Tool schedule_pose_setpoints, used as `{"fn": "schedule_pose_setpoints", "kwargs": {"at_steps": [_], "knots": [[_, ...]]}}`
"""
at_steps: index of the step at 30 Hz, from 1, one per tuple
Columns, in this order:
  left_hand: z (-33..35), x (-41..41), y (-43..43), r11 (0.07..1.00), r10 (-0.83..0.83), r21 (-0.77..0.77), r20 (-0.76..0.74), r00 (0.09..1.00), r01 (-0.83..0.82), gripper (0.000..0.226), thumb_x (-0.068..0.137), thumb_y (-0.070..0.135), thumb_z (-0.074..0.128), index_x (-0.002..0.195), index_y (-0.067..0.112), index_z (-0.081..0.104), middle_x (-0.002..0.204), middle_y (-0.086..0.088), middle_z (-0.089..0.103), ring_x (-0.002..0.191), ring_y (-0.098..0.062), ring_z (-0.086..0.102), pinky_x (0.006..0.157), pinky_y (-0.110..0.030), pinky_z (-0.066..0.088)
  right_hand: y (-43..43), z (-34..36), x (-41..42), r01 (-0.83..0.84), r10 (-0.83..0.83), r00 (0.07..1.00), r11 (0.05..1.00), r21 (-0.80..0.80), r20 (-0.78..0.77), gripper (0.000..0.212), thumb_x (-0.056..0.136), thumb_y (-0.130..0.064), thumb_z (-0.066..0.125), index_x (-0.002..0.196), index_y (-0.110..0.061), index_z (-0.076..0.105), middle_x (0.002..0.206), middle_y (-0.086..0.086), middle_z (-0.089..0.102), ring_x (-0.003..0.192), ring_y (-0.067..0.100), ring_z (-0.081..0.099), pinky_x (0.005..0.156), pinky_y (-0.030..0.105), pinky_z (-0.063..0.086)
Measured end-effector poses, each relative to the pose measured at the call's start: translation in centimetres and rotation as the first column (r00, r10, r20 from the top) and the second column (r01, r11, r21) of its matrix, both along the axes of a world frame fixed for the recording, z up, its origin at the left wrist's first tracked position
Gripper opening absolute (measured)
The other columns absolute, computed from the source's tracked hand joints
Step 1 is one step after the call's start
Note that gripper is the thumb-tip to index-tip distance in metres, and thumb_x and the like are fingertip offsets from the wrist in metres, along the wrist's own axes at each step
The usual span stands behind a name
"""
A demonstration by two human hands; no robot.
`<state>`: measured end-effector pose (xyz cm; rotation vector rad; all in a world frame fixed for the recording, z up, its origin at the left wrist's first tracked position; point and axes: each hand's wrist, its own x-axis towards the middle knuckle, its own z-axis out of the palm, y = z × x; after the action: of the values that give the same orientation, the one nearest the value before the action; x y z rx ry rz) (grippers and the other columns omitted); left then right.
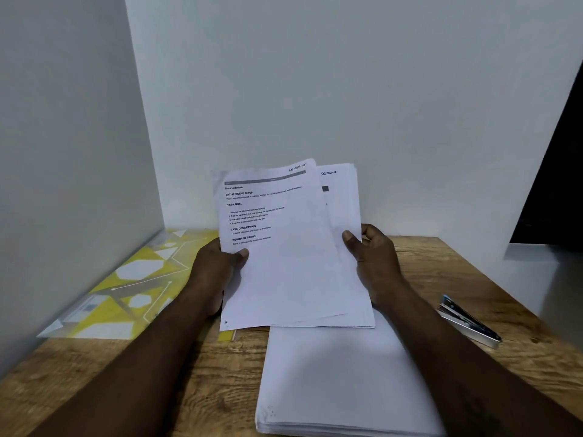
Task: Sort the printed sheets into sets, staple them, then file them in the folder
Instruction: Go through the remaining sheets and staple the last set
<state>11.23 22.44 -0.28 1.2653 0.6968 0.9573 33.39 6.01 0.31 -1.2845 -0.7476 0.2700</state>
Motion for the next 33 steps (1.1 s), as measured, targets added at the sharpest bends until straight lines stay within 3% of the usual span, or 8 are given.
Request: {"fn": "schedule_pose_setpoints", "kwargs": {"at_steps": [5, 7, 10, 16, 21, 26, 30, 33], "knots": [[0.1, -0.12, -0.05, 1.0, -0.007, 0.001, -0.005, 1.0, 0.007, 0.032, 0.096, -0.004, 0.065, 0.123, 0.012, 0.073, 0.114, -0.006, 0.08, 0.107, -0.033, 0.075, 0.097, -0.05, 0.058, -0.08, 0.05, -0.04, -0.002, 0.002, 1.0, 1.0, 0.004, -0.003, 0.007, 0.103, -0.02, 0.069, 0.107, -0.016, 0.074, 0.103, 0.002, 0.08, 0.096, 0.022, 0.074, 0.09, 0.041, 0.058], [0.19, -0.22, -0.23, 1.0, -0.019, -0.002, 0.003, 1.0, 0.019, 0.028, 0.097, -0.001, 0.067, 0.121, 0.011, 0.074, 0.113, -0.006, 0.08, 0.105, -0.034, 0.076, 0.096, -0.051, 0.058, -0.15, 0.14, 0.11, -0.005, 0.005, 1.0, 1.0, 0.003, 0.003, 0.007, 0.104, -0.019, 0.067, 0.101, -0.016, 0.073, 0.092, -0.003, 0.079, 0.084, 0.016, 0.071, 0.082, 0.037, 0.057], [0.28, -0.34, -0.47, 0.998, -0.056, -0.004, 0.026, 0.998, 0.056, 0.026, 0.097, 0.002, 0.069, 0.121, 0.008, 0.074, 0.113, -0.01, 0.079, 0.103, -0.035, 0.077, 0.095, -0.053, 0.059, -0.13, 0.22, 0.04, -0.018, 0.018, 1.0, 1.0, -0.008, -0.003, 0.024, 0.107, -0.015, 0.061, 0.084, -0.019, 0.065, 0.068, -0.017, 0.065, 0.063, 0.003, 0.055, 0.064, 0.026, 0.045], [0.31, -0.25, -0.33, 1.0, -0.027, -0.005, 0.041, 0.999, 0.028, 0.025, 0.098, 0.001, 0.066, 0.121, 0.01, 0.074, 0.113, -0.008, 0.08, 0.106, -0.035, 0.075, 0.097, -0.053, 0.058, -0.29, 0.35, -0.16, -0.041, 0.041, 0.998, 0.999, -0.003, -0.051, 0.025, 0.107, -0.017, 0.059, 0.087, -0.021, 0.073, 0.087, -0.003, 0.071, 0.086, 0.019, 0.059, 0.083, 0.035, 0.045], [0.35, -0.18, -0.37, 1.0, -0.011, -0.005, 0.013, 1.0, 0.011, 0.023, 0.099, 0.002, 0.066, 0.118, 0.012, 0.075, 0.11, -0.006, 0.081, 0.104, -0.033, 0.076, 0.096, -0.051, 0.058, -0.2, 0.28, -0.2, -0.035, 0.034, 0.998, 0.999, -0.014, -0.048, 0.019, 0.097, -0.029, 0.062, 0.085, -0.014, 0.066, 0.083, 0.004, 0.059, 0.082, 0.023, 0.045, 0.079, 0.038, 0.037], [0.44, -0.25, -0.28, 1.0, -0.023, -0.014, 0.024, 0.999, 0.023, 0.022, 0.096, 0.002, 0.07, 0.117, 0.008, 0.075, 0.11, -0.009, 0.08, 0.102, -0.035, 0.077, 0.095, -0.053, 0.059, -0.17, 0.33, -0.27, -0.039, 0.038, 0.999, 0.999, -0.013, -0.033, 0.02, 0.103, -0.024, 0.061, 0.086, -0.022, 0.072, 0.084, 0.0, 0.066, 0.082, 0.023, 0.051, 0.079, 0.039, 0.042], [0.41, -0.28, -0.23, 0.998, -0.052, -0.029, 0.041, 0.998, 0.053, 0.026, 0.095, 0.002, 0.071, 0.12, 0.006, 0.074, 0.113, -0.012, 0.079, 0.104, -0.038, 0.076, 0.096, -0.056, 0.058, -0.1, 0.35, -0.13, -0.026, 0.026, 0.999, 0.999, -0.021, -0.021, 0.03, 0.107, -0.015, 0.058, 0.079, -0.021, 0.065, 0.067, -0.017, 0.062, 0.063, 0.004, 0.052, 0.068, 0.029, 0.042], [0.52, -0.3, -0.43, 0.998, -0.055, -0.024, 0.048, 0.997, 0.056, 0.026, 0.096, 0.0, 0.069, 0.121, 0.005, 0.073, 0.112, -0.011, 0.079, 0.104, -0.037, 0.076, 0.096, -0.055, 0.058, -0.12, 0.43, -0.13, -0.033, 0.033, 0.999, 0.999, -0.012, -0.016, 0.026, 0.108, -0.016, 0.058, 0.084, -0.019, 0.068, 0.072, -0.013, 0.065, 0.069, 0.01, 0.053, 0.072, 0.03, 0.043]]}}
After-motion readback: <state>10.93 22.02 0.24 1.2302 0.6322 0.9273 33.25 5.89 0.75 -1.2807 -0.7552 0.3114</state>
